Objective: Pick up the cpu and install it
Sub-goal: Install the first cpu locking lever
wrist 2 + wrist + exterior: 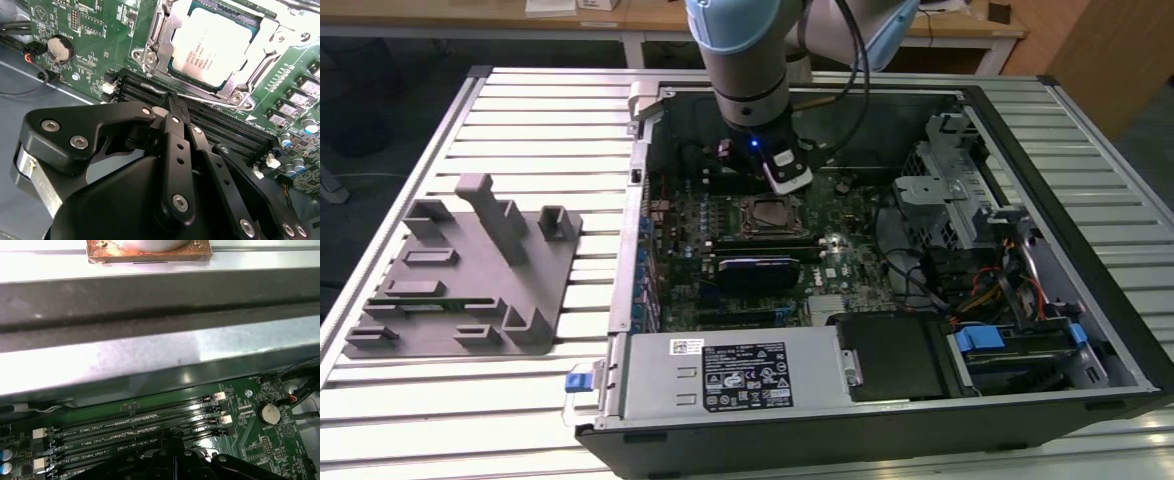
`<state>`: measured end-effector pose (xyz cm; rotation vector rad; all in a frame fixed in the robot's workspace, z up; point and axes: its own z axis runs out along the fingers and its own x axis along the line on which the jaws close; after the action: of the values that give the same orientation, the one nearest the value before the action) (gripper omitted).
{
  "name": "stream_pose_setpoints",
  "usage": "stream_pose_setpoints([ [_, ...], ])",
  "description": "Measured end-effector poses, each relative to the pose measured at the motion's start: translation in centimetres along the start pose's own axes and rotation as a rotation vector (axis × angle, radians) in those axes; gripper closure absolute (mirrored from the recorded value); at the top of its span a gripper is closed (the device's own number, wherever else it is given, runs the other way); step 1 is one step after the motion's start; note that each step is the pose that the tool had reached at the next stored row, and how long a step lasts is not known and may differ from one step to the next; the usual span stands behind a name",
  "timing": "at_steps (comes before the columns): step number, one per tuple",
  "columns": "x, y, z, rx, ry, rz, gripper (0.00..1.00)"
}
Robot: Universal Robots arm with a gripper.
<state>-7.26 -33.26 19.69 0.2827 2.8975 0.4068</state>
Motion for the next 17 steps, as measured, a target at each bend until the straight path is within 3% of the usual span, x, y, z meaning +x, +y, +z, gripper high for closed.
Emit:
stream_pose_setpoints([
  [17,0.08,-0.51,0.69,-0.0027,-0.0168,-0.004,0.89],
])
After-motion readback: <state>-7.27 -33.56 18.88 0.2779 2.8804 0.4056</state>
